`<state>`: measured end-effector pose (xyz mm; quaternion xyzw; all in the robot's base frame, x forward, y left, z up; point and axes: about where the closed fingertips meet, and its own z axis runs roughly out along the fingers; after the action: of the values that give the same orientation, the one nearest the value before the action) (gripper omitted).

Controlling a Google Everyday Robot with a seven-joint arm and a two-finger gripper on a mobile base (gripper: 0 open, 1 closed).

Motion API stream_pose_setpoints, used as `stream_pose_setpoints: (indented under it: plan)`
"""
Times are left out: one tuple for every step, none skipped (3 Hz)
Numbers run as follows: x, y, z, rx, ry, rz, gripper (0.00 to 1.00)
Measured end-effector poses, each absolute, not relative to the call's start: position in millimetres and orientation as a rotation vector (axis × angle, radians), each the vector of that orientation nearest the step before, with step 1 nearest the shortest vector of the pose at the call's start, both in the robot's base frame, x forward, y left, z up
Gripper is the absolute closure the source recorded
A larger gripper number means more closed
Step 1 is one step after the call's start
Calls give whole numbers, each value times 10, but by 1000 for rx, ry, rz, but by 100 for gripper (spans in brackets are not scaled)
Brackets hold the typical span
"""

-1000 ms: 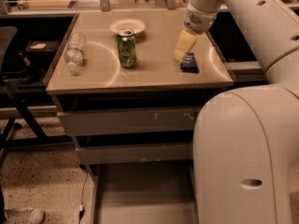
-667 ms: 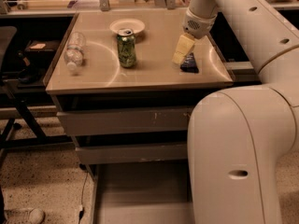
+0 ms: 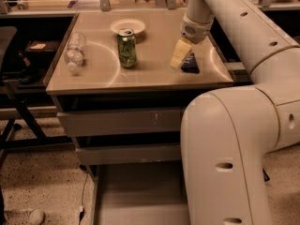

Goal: Place rxbar blueberry into bottom drawer

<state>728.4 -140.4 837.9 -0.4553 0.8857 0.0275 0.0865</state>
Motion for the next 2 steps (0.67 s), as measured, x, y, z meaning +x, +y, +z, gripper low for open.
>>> stream_pose_setpoints:
  plan:
    - [7310, -1440, 8255, -1337, 2670, 99, 0]
    - [7333, -1466, 8167, -1326, 2688, 110, 0]
